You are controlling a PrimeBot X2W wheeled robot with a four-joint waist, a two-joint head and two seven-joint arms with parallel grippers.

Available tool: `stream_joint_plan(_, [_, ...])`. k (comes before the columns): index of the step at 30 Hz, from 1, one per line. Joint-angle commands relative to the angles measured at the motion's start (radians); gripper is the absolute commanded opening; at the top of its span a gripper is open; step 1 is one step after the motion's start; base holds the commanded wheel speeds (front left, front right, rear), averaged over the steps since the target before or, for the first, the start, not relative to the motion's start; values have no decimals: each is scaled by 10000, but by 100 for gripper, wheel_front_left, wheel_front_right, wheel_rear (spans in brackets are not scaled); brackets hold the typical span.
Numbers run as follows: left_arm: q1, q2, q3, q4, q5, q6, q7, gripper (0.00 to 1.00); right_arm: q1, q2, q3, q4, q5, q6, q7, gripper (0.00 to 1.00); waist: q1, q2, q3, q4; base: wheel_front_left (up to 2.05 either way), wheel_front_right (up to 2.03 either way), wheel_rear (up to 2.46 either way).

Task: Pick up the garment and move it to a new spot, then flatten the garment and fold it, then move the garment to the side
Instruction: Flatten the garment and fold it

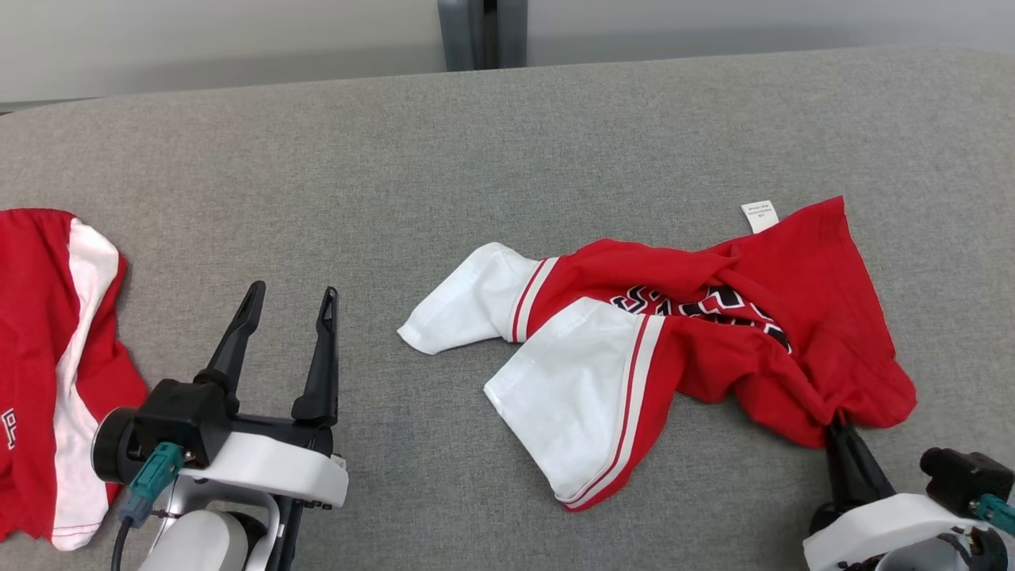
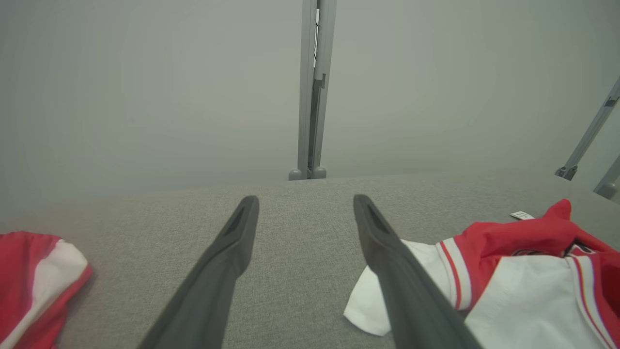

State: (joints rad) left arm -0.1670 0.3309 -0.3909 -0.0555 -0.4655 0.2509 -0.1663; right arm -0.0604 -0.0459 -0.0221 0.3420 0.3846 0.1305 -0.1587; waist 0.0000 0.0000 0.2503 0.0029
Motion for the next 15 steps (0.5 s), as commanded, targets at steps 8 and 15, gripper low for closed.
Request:
stream_joint_plan(8, [138, 5, -20, 23, -107, 93, -20, 100, -20, -84, 505, 236, 65, 5, -281, 100, 0, 0, -281, 44, 0, 0, 0])
stream_joint_plan(15, [279, 134, 74, -14, -123, 195, -2, 100, 745, -74, 375, -615, -217, 5, 532, 100, 0, 0, -461, -41, 0, 0, 0])
